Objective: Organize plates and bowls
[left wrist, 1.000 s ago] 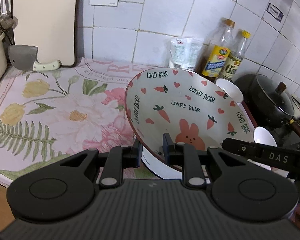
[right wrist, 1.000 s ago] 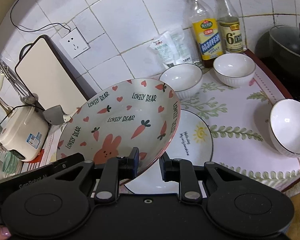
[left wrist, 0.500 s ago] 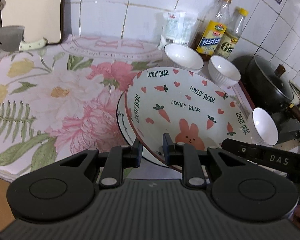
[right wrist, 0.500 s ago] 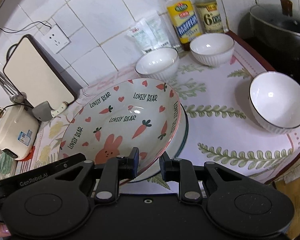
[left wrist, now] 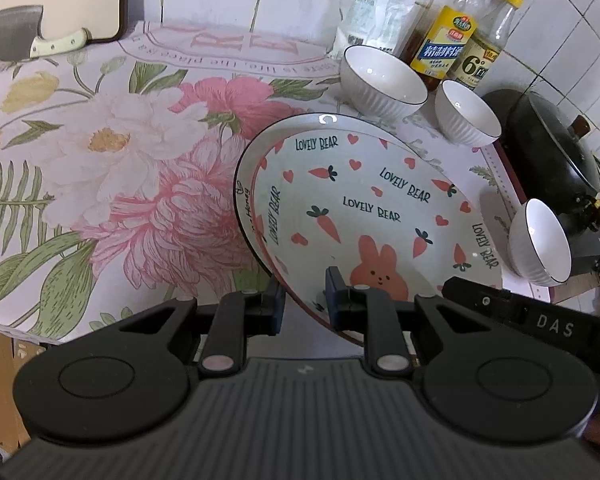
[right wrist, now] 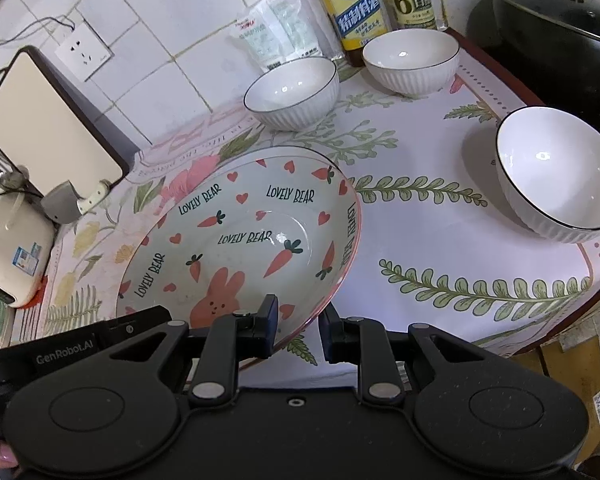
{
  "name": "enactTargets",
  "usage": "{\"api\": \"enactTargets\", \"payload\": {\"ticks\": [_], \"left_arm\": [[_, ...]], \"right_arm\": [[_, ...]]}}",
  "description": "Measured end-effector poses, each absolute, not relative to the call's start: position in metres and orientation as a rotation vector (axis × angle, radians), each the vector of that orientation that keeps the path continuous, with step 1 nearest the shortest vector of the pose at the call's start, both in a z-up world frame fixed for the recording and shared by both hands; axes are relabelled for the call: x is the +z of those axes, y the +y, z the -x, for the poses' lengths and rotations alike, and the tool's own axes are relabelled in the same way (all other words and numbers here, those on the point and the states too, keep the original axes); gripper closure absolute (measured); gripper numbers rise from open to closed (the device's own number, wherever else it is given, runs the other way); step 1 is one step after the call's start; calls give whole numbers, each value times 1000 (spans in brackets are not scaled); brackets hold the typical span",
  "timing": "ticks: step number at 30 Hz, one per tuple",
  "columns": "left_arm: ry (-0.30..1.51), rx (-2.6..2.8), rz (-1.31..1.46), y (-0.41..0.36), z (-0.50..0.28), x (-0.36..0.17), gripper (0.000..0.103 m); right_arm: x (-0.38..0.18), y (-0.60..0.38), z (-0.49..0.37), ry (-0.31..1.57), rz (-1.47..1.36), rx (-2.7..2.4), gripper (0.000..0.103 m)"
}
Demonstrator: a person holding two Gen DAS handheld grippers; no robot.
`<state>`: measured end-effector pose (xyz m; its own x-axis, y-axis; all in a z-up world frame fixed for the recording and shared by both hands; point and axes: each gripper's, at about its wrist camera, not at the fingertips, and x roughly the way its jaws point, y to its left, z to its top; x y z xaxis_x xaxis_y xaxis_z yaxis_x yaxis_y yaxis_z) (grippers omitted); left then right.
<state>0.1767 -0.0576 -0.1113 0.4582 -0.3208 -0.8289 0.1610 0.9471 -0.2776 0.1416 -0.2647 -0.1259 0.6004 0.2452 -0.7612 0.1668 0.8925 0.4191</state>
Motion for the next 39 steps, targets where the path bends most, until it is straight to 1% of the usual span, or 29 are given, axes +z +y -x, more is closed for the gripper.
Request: {"api": "enactTargets", "payload": {"ticks": [5,13,20,29,34,36,38,39], "left_arm": [[1107,-299,165,-60,-189,-114,84],[1187,-282,196,-59,-203,-115,84],[1188,-274,174,-63,-204,-114,84],[1196,-187,136,-67,-205,-121,84],[1185,-179,111,-71,-202,-121,84],[1181,-178,114,-72,-201,-121,84],[1175,-175,109,-72,-200,-121,84],[1174,-176,105,-72,-198,-120,84]], "right_arm": [[-128,-262,-153,973,-441,47,77],[-129,-261,-156,974,-411,51,76],[-131,-255,-160,972,-343,53,72],[-138,-249,-163,933,-245,48,70],[-140,-250,-165,930,-254,53,69],[-141,-249,-165,923,-240,55,67],[-143,-247,-164,910,-216,59,64],[-143,-246,-163,902,-203,66,64]]}}
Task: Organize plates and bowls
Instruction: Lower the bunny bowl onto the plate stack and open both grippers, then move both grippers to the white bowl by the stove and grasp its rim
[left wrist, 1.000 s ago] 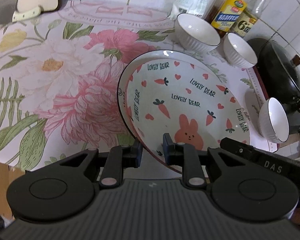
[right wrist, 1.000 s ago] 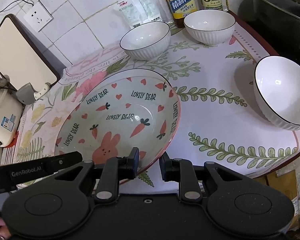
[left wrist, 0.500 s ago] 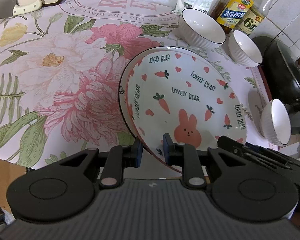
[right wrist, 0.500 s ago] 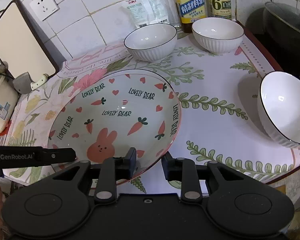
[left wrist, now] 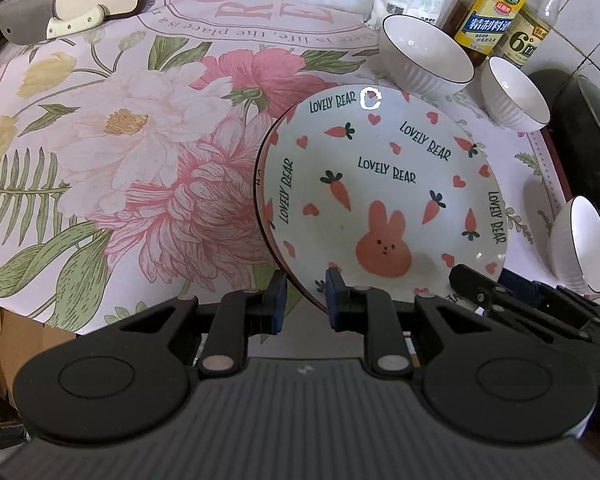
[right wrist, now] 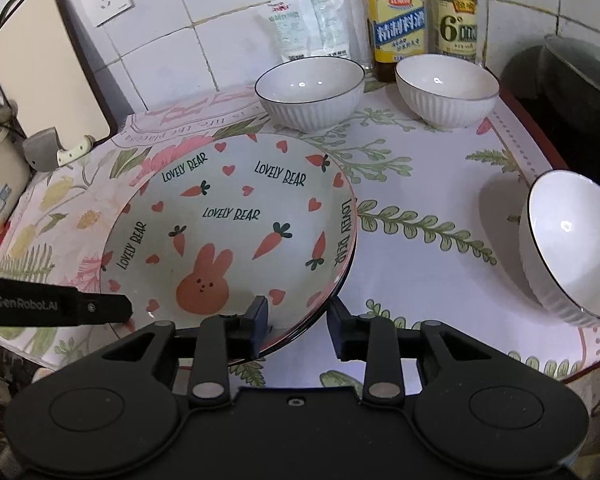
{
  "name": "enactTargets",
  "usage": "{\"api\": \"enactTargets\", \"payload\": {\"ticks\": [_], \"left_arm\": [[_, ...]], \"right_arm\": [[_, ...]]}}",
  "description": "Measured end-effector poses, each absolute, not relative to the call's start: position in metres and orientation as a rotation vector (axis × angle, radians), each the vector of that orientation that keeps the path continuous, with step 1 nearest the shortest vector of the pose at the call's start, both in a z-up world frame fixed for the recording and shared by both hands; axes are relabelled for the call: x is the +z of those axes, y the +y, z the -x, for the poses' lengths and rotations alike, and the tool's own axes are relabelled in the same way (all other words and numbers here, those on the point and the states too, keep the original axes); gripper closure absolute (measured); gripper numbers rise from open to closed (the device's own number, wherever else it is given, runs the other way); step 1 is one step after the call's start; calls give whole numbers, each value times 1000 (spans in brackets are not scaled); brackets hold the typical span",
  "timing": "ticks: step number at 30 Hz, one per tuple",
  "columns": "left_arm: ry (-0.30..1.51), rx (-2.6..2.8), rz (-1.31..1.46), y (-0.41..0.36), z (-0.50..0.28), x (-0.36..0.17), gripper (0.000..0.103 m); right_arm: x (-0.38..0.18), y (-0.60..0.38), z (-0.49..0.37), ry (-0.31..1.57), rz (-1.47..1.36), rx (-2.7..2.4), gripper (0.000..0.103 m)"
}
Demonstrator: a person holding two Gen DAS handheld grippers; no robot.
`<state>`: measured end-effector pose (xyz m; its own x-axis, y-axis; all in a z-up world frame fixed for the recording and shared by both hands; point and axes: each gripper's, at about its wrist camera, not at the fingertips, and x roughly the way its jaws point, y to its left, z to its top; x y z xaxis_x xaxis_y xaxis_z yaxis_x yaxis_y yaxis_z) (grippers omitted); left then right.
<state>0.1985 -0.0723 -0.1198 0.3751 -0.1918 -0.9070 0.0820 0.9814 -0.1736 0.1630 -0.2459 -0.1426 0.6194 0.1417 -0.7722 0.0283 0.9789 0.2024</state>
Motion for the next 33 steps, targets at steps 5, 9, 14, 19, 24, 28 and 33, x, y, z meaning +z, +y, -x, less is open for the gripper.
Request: {"api": "enactTargets", "payload": {"ticks": [5,9,14,19,24,28,33], "left_arm": [[1178,-210,83,-70,-183,-105,83],[1139,-253,69,-72,-165,-88,82],[1056,-350,69,-82,-139,-61,80],[961,-447,54,-99,-118,-37,71],[905,-522,48,-123,-106,-29,54],[892,-567,46,-145,-103,-33,47],[877,-615,51,-173,-104,-41,43]], "right_arm": [[-123,-242,-139,834,-47,98,59],[-108,-255,-109,740,0,140,56],[-85,-273,-61,560,-13,172,54],[-70,-286,-30,480,20,151,42],[-72,-305,-19,443,7,111,36],[-81,-319,-15,421,5,63,27],[-97,-334,-16,448,35,29,16]]}}
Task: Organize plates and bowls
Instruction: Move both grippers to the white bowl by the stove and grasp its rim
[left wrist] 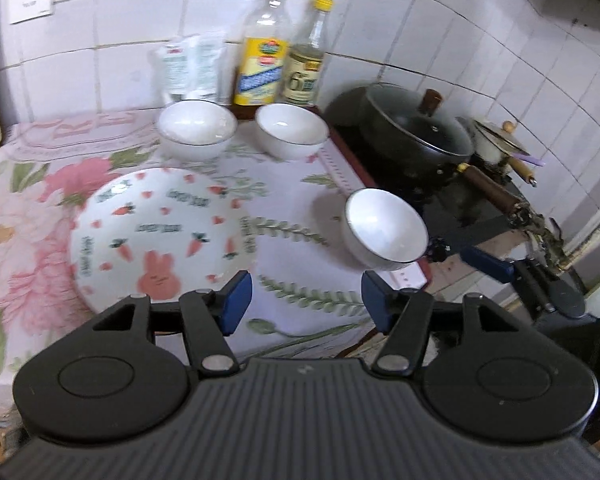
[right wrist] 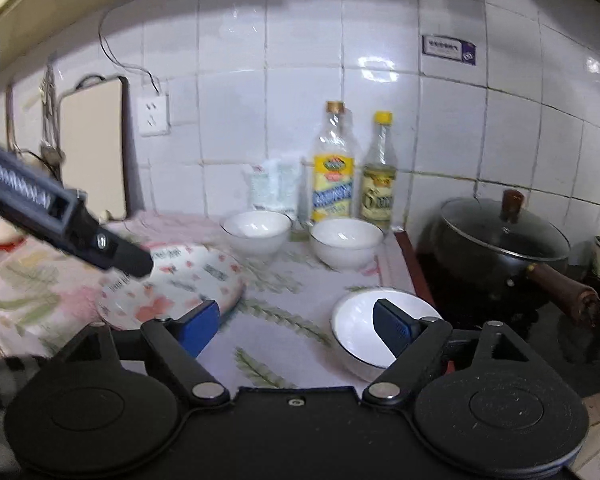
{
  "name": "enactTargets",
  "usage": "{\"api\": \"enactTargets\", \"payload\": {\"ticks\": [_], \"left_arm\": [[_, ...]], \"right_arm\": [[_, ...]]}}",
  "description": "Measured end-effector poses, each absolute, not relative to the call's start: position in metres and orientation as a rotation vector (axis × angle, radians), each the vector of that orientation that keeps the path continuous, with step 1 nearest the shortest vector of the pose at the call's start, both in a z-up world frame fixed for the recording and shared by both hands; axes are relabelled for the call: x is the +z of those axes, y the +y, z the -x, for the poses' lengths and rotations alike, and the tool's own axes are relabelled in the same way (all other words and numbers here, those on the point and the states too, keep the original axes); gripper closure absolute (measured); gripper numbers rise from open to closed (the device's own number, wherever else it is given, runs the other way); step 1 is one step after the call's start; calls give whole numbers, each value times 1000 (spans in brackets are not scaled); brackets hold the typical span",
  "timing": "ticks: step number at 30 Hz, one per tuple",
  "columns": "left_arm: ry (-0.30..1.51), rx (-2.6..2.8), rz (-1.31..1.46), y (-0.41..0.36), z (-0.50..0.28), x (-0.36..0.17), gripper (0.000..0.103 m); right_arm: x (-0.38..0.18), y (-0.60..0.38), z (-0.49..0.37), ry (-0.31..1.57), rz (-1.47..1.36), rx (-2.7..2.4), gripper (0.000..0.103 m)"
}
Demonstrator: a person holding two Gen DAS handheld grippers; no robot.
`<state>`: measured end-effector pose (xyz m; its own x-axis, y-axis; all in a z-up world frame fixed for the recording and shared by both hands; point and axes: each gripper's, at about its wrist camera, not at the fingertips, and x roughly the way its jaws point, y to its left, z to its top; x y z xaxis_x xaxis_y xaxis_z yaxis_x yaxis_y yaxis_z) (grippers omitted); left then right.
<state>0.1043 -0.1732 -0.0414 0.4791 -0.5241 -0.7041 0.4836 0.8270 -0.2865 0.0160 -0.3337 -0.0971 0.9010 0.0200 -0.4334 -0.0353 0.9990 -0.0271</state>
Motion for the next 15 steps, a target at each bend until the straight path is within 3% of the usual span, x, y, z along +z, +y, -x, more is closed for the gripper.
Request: {"api": "enactTargets", "payload": {"ticks": [15], "left_arm": [[857,-656,70,-257,-131,-82,42]], "right_arm": [[-182,-369,-45,451,-37,-116,9]]}}
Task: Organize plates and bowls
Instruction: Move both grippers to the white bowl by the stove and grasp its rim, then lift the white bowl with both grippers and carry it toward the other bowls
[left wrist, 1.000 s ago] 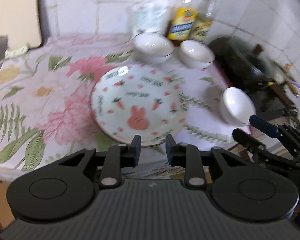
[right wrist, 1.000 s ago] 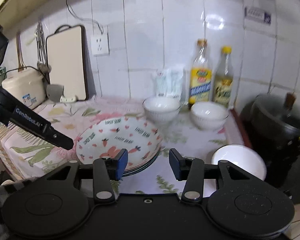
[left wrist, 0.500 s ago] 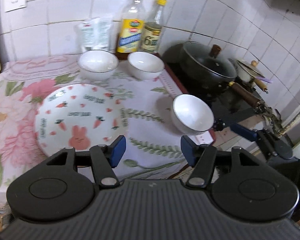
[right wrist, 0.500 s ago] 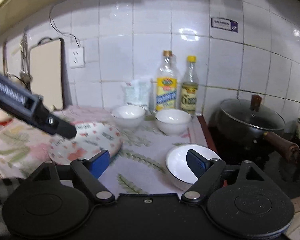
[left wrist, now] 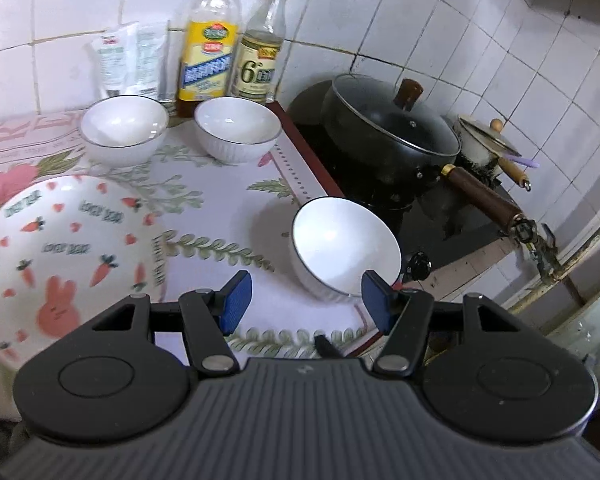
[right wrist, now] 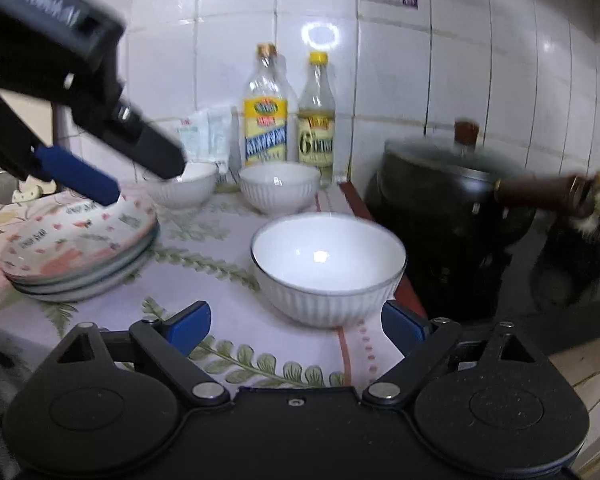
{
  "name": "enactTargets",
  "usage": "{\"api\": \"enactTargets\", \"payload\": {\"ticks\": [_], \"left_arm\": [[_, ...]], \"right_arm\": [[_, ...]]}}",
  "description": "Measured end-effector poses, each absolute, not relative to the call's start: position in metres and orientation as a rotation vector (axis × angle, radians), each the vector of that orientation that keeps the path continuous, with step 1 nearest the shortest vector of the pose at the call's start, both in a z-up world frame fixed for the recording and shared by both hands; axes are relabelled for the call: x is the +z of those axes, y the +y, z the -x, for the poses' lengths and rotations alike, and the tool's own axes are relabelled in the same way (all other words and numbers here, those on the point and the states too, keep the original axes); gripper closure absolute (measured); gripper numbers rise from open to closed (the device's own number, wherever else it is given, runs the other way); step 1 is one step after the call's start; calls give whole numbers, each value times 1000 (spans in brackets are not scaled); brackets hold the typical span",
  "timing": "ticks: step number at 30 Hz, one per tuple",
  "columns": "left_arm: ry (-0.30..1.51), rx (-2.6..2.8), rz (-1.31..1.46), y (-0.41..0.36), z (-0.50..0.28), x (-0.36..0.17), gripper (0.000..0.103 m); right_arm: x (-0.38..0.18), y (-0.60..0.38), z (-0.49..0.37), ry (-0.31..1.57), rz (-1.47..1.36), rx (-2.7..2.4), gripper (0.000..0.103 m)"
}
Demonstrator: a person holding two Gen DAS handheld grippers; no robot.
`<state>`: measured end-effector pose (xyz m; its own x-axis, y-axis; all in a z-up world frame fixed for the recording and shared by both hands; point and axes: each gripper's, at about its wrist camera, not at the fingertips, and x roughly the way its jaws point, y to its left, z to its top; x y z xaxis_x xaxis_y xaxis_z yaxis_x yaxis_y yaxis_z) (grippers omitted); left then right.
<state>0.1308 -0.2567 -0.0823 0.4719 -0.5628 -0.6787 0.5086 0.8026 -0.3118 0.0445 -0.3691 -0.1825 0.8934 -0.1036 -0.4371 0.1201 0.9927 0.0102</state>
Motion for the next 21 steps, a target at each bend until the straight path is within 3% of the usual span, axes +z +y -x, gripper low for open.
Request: {"api": "enactTargets", "payload": {"ticks": [4,11,18,21], "left_arm": [[886,-646,57,-279,-144,-102,41],[950,-678,51,-307,-170,-129,52],[992,-649,52,-318,-192,-148,80],[981,-647,27,-318,-192,-148,86]], "right_arm": [[-203,-381,-62,468,-49,-128,9],[-217,-395,-74,455,-56,-105,8],[-216,-399,-83,412,-58,-107,8],[-215,-398,-85,403,-32,-95,9]]}}
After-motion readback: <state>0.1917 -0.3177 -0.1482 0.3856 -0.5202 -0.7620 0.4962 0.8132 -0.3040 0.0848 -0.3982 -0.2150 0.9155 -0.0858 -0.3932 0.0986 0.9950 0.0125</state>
